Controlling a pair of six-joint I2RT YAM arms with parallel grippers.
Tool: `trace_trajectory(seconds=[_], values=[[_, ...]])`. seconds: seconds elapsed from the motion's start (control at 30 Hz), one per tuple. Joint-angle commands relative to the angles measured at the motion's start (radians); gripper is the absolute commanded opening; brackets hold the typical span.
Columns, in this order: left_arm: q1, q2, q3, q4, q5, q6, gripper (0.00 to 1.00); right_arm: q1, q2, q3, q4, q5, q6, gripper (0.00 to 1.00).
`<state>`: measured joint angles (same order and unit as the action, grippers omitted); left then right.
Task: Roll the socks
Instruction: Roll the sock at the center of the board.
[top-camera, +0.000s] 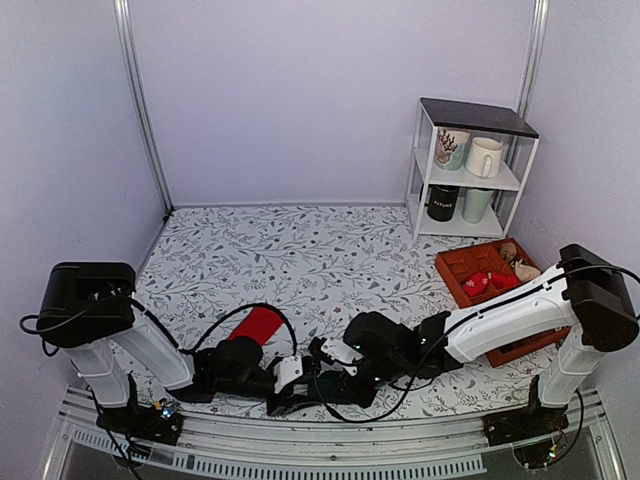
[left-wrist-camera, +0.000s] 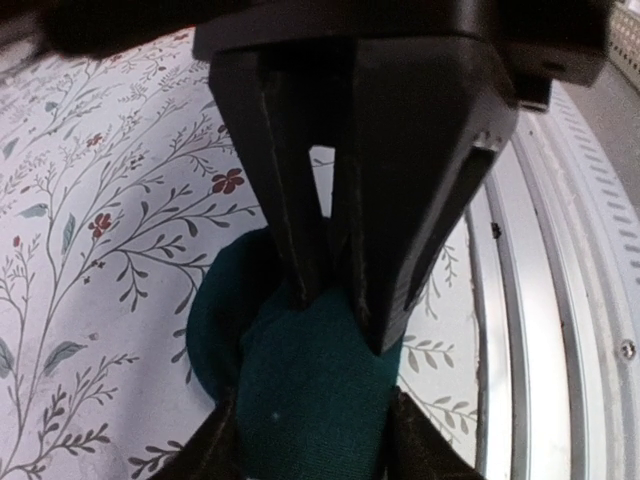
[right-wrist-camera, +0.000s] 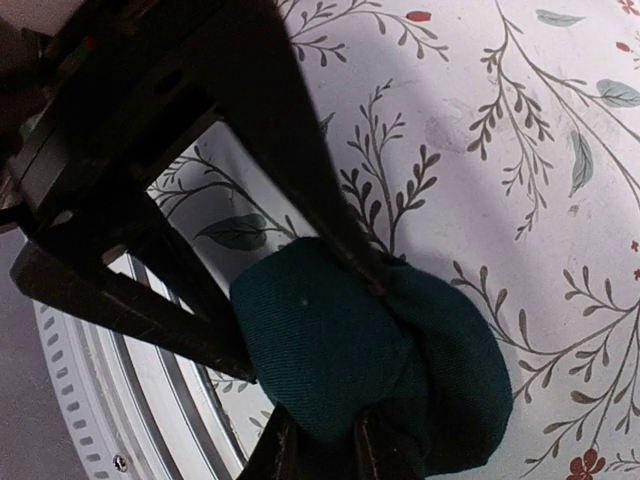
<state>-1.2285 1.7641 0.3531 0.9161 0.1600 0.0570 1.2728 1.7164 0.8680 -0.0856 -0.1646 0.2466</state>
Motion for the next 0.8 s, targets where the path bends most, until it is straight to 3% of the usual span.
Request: trace_trajectory(seconds=[0.0,0.23,0.33,0.63,0.77], values=[[-0.02,0.021,0.03,0.048,0.028,0.015,0.41,0.014,0.091,-0.027,-0.152,-0.084,0.038,0.16],[-0.02,0.054,0.054,0.032,0.033,0.007,0.27,0.013,0.106,-0.02,-0.158,-0.091,0.054,0.16],[-0.02,0.067,0.062,0.013,0.044,0.005,0.26,0.014,0.103,-0.012,-0.165,-0.088,0.056,0.18],[0.009,0.077,0.006,0.011,0.135,0.041,0.27,-0.029,-0.111,-0.008,-0.196,-0.054,-0.002,0.53],[0.034,0.083,0.009,-0.028,0.229,0.058,0.27,-0.123,-0.232,-0.027,-0.192,-0.17,-0.074,0.64]])
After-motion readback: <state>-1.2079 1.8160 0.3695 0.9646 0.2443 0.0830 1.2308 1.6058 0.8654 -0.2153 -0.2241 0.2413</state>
